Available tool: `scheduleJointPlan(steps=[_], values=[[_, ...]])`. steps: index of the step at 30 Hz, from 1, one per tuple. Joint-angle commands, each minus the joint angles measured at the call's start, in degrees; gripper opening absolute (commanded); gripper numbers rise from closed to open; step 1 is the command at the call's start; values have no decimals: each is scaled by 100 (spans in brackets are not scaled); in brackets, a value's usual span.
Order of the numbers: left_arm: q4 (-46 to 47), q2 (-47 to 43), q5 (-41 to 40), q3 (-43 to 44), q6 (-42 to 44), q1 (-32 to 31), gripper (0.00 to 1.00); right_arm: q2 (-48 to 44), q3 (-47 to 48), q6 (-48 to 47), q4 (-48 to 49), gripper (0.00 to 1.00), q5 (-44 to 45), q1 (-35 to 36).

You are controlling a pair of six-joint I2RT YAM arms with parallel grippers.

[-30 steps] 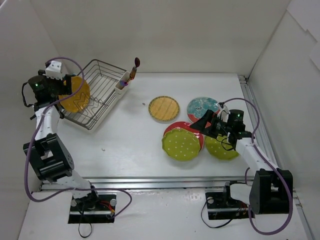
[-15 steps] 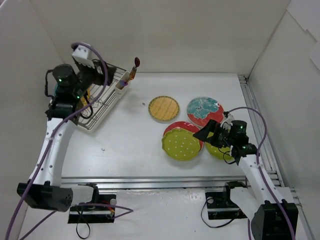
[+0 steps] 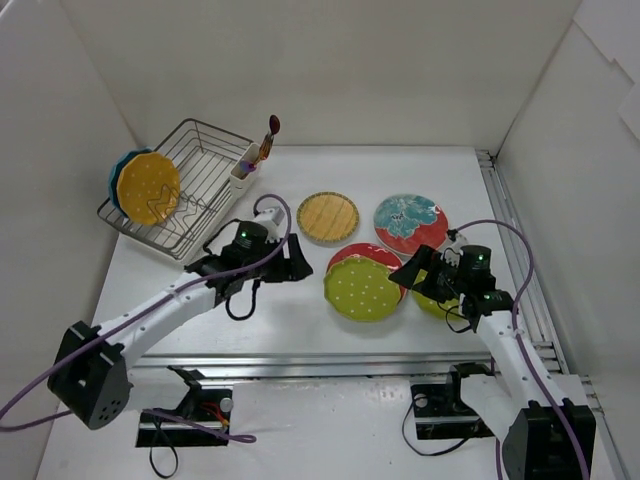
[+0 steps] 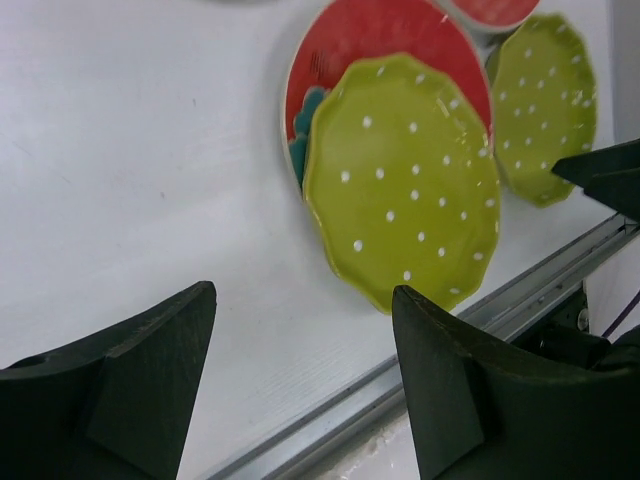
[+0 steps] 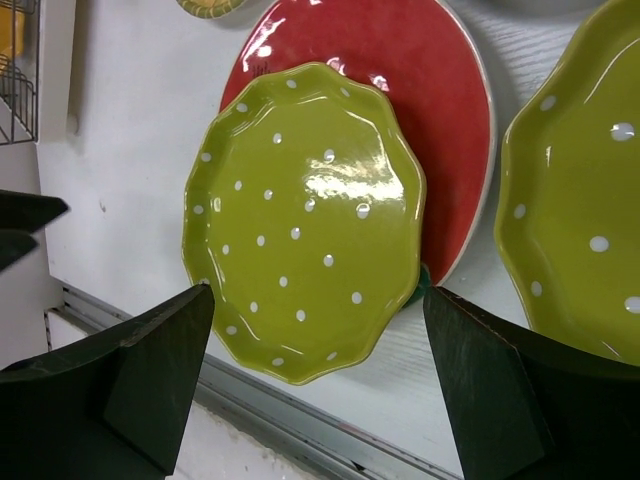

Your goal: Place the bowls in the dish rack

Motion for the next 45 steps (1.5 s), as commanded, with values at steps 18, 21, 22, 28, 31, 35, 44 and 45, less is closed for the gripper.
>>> scheduleJointPlan(steps=[18,21,22,28,31,35,44,45], values=[[1542,2284,239,376,-1774,-962,41,634,281,-381,166,51,367,92],[1455,2267,178,376,-1722,-962,25,740,317,-416,184,50,438,109],[1402,2240,143,393,-1678,-962,19,809,334,-425,192,50,447,127],[1112,2004,-15,463,-1432,-962,0,1021,413,-416,289,50,491,302],[805,1793,-165,525,-1213,-909,0,1091,492,-407,315,50,526,355],[611,1520,-226,516,-1001,-768,0,1197,607,-416,333,49,552,461],[637,1782,186,569,-685,-408,0,1882,703,-328,851,46,552,751],[663,1870,221,595,-658,-408,0,1987,712,-337,895,45,535,795]])
